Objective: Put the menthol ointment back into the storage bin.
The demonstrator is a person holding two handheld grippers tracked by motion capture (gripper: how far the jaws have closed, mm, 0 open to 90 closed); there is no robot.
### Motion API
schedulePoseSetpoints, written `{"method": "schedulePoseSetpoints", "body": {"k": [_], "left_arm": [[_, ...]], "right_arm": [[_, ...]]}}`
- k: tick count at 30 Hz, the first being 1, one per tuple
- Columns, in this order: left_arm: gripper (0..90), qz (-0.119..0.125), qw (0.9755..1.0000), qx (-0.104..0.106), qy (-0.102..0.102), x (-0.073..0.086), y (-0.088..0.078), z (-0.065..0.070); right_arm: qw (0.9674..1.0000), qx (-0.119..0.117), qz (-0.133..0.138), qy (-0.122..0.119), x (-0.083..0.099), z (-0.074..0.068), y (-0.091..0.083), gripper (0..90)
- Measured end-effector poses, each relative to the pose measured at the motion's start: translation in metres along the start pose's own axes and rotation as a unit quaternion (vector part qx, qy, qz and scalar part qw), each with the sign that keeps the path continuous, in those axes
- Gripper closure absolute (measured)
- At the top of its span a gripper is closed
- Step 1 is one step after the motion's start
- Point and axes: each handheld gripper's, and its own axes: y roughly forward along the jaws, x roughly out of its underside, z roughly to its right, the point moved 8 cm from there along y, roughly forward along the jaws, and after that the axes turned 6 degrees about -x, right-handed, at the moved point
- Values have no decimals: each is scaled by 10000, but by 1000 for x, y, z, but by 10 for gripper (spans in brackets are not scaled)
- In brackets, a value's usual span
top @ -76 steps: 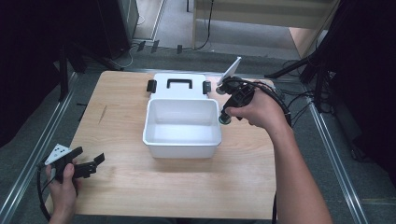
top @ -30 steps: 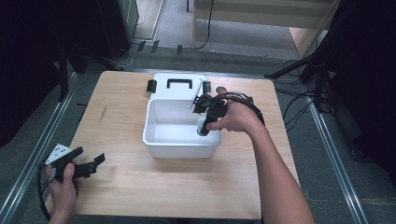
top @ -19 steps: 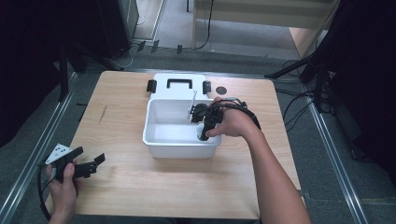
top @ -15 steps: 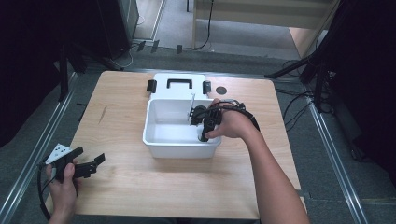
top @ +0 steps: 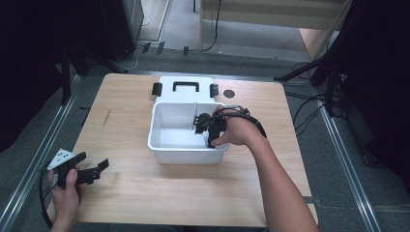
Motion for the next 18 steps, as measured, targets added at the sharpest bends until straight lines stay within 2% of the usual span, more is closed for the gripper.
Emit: {"method": "schedulePoseSetpoints", "body": {"k": [2,8,15,18], "left_arm": [[1,-21,10000,11,3,0,0,0],[0,-56,10000,38,-5,1,1,1],[0,-36,10000,44,-11,0,0,1],[0,-44,10000,48,-11,0,1,1]], "right_arm": [[9999,89,-57,-101,0,0,1,514],[9995,234,-156,-145,0,-2,2,497],[9995,256,-88,-138,1,-2,2,512],[9998,160,-53,-100,1,-3,2,494]]}}
